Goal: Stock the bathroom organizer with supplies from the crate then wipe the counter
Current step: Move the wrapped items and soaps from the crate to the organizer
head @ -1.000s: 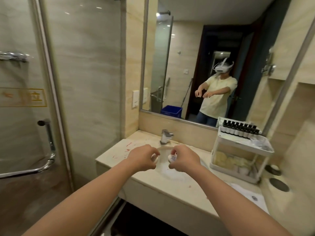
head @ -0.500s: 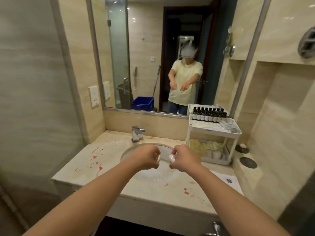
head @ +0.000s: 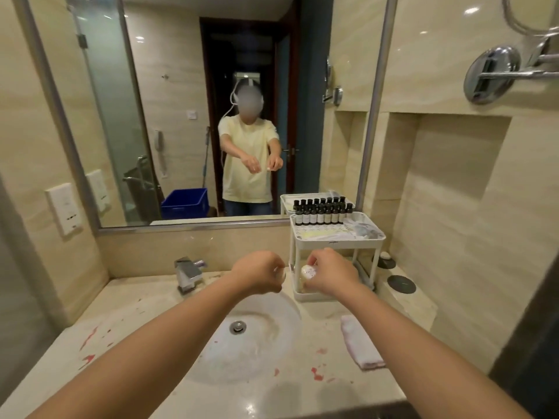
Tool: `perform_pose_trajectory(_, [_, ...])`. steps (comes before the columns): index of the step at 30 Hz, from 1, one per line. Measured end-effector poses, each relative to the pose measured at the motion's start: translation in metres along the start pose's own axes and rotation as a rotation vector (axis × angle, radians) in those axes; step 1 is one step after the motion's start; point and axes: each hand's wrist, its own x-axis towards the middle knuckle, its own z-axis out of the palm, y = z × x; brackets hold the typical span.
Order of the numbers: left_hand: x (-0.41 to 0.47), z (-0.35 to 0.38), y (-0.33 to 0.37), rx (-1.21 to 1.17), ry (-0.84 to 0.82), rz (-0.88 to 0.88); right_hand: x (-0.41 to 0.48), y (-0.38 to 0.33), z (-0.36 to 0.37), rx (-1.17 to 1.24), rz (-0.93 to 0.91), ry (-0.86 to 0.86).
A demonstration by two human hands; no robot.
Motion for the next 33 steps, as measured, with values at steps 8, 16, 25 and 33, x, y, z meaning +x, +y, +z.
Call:
perform_pose_trajectory(8, [0.054, 0.005, -0.009, -0.013, -0.031, 0.075, 0.038, 0.017, -0.001, -0.016, 0.052, 0.001])
perform_pose_trajectory(16, [0.139, 0.019, -0.013, -0.010, 0.022, 0.079, 0.118, 0.050, 0.001, 0.054, 0.042, -0.013])
perform_pose_trajectory(25, [0.260, 0.036, -0.019, 0.009, 0.046, -0.012, 0.237, 0.092, 0.010, 0.105, 0.022, -0.031])
perform_pose_trajectory(33, [0.333, 0.067, -0.034, 0.056, 0.006, -0.063, 0.317, 0.120, 0.039, 0.105, 0.008, -0.059])
